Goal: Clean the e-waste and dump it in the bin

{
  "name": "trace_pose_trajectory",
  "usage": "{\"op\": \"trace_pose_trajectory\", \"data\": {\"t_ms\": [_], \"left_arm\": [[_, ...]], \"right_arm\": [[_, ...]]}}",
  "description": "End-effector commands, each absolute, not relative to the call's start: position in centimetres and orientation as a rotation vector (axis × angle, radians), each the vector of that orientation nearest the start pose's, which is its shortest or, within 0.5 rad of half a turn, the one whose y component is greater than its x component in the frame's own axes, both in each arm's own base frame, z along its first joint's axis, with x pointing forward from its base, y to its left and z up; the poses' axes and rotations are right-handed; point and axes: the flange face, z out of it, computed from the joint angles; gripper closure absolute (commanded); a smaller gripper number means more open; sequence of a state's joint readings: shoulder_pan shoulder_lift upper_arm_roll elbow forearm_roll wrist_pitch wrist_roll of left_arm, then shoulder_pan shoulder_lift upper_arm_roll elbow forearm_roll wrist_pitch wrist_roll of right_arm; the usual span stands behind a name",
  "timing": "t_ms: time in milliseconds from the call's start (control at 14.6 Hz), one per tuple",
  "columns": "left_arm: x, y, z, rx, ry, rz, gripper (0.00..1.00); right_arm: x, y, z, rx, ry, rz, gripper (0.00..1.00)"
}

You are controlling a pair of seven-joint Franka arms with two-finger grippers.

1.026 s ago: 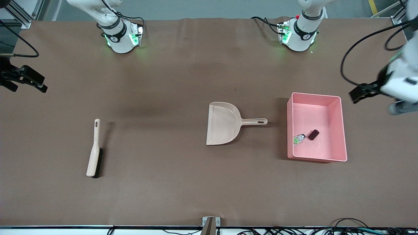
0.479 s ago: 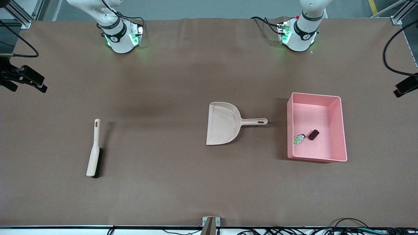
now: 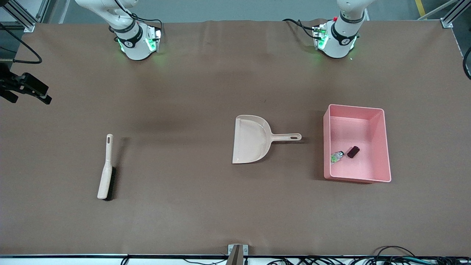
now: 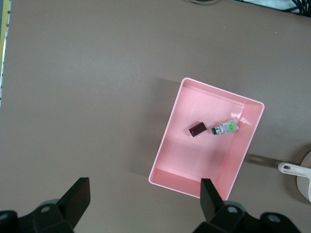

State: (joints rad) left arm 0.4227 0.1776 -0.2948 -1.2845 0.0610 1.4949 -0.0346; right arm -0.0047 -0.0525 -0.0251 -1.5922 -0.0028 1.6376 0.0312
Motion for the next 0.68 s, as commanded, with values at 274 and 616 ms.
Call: {"op": "trace_pose_trajectory", "data": {"t_ms": [274, 616], "left_arm": [[59.2, 1.3, 65.0, -3.101, -0.068, -0.031, 0.0], [59.3, -3.0, 64.4, -3.105, 0.014, -0.005, 0.0]], "right_arm": [[54.4, -1.8, 65.2, -3.123, 0.12, -0.153, 0.0], [54.4, -1.9, 65.1, -3.123, 0.13, -0.149, 0.0]]}}
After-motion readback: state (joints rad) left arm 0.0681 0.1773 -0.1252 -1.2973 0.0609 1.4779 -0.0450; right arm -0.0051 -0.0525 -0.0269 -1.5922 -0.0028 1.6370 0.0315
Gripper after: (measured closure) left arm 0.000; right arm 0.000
